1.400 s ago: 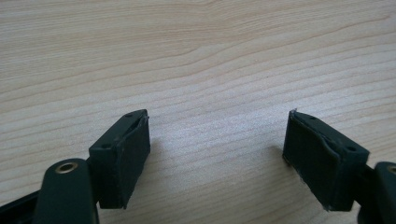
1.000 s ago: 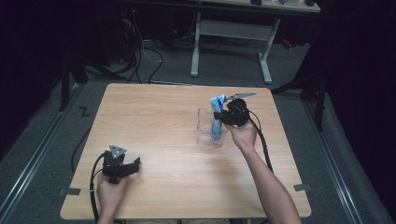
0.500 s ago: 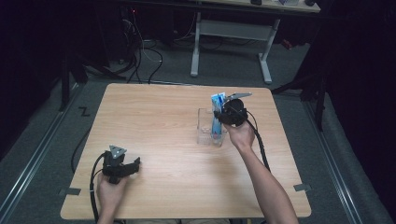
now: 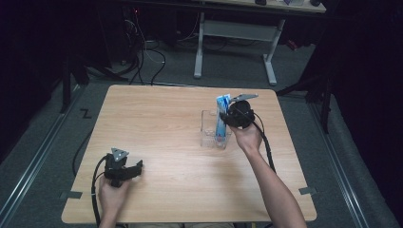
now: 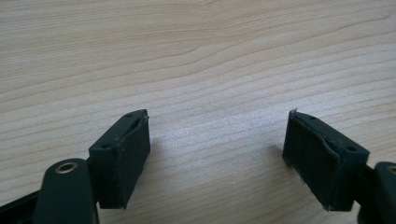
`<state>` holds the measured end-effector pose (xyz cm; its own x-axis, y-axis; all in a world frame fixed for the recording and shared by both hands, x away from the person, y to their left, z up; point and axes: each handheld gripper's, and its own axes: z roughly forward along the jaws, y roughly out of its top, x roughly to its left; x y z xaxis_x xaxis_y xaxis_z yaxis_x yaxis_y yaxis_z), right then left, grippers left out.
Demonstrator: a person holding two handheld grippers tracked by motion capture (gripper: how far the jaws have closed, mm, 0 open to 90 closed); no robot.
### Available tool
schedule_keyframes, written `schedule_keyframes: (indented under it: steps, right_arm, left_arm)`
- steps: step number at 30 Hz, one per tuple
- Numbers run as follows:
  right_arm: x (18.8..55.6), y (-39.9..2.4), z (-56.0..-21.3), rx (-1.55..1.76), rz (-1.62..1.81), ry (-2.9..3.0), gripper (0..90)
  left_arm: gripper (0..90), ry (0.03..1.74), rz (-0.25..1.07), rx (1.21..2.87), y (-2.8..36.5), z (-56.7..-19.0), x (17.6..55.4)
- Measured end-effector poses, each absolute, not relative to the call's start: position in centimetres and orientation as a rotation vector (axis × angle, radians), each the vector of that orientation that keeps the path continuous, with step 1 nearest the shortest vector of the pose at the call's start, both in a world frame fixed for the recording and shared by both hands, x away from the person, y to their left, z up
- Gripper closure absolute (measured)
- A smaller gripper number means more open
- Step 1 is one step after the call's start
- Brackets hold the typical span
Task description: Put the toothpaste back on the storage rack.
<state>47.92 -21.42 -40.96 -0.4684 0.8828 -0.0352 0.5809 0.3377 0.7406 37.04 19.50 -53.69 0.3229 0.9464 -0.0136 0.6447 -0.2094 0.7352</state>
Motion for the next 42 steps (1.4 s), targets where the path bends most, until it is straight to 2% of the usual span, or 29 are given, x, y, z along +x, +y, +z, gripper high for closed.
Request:
schedule_keyframes:
  steps: [19, 42]
  right_arm:
    - [45.5, -22.3, -38.7, 1.219, 1.024, 2.124, 54.2]
    - [42.1, -24.7, -37.7, 1.184, 1.057, 2.097, 53.7]
  left_arm:
    - [23.3, 1.400, 0.599, 1.944, 19.5, -53.7, 37.0]
    - [23.2, 1.399, 0.600, 1.945, 19.5, -53.7, 37.0]
